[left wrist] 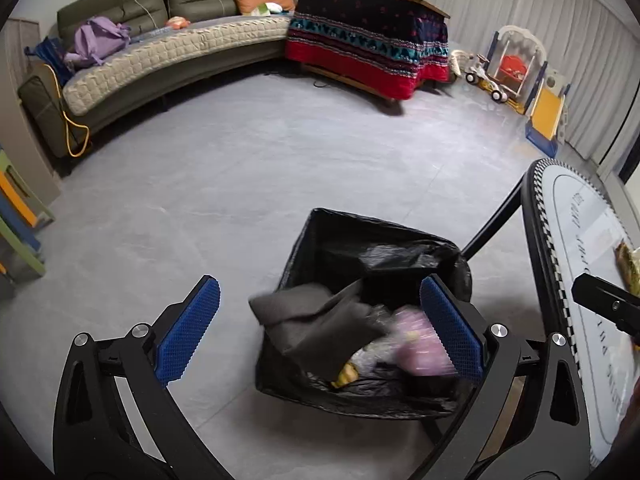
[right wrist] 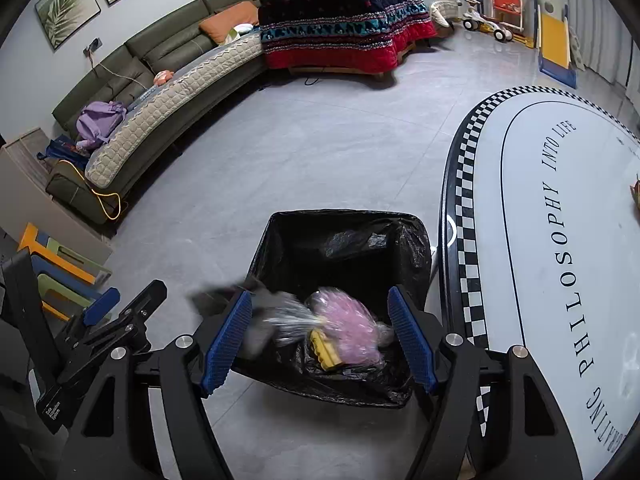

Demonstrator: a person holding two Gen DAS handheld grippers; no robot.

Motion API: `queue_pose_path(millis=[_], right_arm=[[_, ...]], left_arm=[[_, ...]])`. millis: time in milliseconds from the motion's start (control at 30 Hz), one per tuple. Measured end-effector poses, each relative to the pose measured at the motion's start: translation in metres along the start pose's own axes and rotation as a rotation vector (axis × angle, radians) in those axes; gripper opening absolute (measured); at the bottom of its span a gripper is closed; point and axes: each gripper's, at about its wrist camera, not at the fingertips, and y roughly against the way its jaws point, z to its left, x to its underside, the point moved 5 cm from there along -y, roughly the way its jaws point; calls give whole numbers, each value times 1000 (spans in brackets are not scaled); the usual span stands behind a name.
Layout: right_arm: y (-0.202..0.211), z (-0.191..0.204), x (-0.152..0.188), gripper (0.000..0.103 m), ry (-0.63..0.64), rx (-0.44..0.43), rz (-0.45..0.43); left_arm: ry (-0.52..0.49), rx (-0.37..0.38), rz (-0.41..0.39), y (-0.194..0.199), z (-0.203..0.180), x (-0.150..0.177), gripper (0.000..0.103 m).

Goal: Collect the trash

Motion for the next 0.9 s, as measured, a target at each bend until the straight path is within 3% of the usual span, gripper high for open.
queue_pose_path(millis=[467, 633, 900], right_arm=[[12, -16, 7, 72, -43, -29, -7], [25, -30, 6, 72, -54, -27, -29], [53, -65, 0, 72, -84, -14, -76]], left_arm=[[-65, 21, 14, 4, -20, -1, 97], [-109, 23, -2, 11, -42, -4, 97], [-161, 91, -18, 18, -89, -11, 97]])
